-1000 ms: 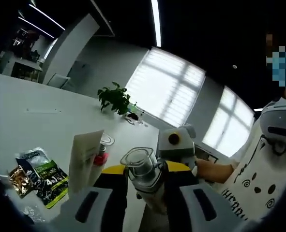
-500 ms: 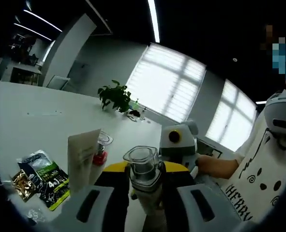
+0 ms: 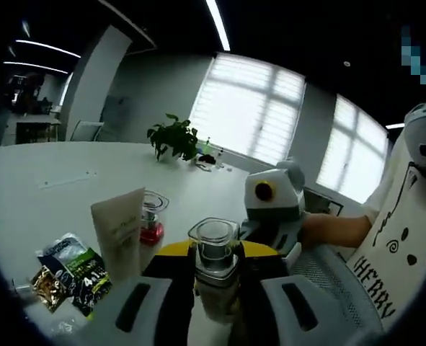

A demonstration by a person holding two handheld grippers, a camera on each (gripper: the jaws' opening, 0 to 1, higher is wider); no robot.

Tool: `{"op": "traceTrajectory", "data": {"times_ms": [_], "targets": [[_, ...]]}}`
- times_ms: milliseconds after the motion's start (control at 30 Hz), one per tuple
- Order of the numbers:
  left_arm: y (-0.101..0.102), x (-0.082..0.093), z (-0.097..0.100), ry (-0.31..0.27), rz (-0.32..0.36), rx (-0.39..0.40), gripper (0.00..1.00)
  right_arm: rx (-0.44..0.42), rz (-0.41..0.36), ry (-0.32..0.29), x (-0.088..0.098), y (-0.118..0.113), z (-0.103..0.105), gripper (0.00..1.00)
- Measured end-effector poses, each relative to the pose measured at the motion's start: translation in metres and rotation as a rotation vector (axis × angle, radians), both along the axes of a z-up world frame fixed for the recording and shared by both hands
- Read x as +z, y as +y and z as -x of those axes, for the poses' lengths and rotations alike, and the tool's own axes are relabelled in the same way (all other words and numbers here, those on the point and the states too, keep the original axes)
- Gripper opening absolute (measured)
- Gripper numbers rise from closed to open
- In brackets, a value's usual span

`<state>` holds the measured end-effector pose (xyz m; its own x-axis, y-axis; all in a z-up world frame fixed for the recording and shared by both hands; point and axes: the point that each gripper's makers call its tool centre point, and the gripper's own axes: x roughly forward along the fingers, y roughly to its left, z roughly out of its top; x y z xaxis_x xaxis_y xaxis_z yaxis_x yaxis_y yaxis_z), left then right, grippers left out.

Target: Arrange the skincare products in the storage area until every visible bottle or jar stands upright without overlapping.

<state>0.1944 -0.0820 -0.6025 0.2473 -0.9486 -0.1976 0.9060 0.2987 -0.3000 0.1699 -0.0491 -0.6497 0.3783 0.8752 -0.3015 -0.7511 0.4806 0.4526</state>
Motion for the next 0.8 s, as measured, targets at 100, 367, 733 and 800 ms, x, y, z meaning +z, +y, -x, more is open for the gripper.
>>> {"op": "traceTrajectory", "data": {"times_ms": [100, 367, 733, 800], "targets": [[-0.003, -0.005, 0.001, -0.014, -0.037, -0.014, 0.17, -0.005, 0.046, -0.012, -0.006, -0.003, -0.002, 0.23], [-0.009, -0.016, 0.0, -0.028, -0.077, -0.008, 0.17, -0.005, 0.161, -0.027, -0.022, -0.012, -0.004, 0.23], [-0.015, -0.028, -0.005, -0.045, -0.105, 0.029, 0.17, -0.021, 0.27, -0.033, -0.036, -0.023, -0.005, 0.24], [-0.016, -0.034, -0.005, -0.051, -0.126, 0.032, 0.17, -0.025, 0.284, -0.035, -0.038, -0.025, -0.006, 0.23]]}}
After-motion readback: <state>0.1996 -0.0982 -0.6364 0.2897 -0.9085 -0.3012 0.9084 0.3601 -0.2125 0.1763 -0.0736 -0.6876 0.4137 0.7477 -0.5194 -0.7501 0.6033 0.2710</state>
